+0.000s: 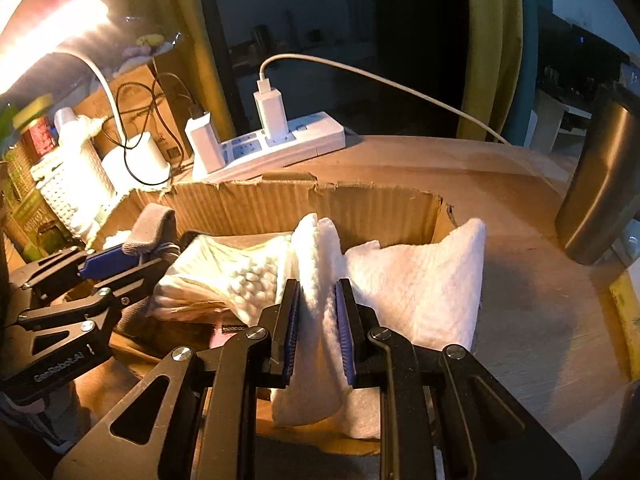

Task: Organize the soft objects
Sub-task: 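Open the left tool to drop the sock in the box while the right tool releases the cloth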

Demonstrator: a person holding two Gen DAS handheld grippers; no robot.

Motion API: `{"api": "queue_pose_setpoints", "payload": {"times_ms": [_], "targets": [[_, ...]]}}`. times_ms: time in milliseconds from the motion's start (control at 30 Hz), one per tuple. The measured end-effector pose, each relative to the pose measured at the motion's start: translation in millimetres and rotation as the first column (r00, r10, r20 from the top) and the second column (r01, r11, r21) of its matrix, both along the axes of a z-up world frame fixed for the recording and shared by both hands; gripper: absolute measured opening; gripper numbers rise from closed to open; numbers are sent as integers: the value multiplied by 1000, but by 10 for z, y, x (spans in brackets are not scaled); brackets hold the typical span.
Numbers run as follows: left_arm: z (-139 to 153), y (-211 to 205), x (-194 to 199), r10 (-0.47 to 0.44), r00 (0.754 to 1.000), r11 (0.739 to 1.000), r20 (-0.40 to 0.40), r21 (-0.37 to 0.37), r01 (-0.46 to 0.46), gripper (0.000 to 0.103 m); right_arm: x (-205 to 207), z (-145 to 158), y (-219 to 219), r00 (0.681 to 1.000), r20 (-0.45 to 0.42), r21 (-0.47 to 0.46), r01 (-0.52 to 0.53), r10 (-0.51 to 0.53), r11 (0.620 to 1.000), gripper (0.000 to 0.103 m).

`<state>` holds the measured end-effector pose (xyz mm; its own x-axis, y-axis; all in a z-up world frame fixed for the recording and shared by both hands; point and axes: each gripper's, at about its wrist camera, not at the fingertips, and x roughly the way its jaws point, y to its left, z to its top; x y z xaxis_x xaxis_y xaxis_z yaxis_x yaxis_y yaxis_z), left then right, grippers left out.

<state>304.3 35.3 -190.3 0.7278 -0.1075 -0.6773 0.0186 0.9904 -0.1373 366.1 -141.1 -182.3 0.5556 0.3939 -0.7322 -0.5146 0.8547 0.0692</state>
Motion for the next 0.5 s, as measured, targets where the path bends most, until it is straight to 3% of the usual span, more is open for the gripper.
{"api": "queue_pose_setpoints", "payload": {"times_ms": [500], "targets": [[-6, 18, 11, -1, 1000, 1000, -18, -9, 1, 40, -20, 19, 29, 1000, 10, -19, 21, -21, 1000, 20]]}}
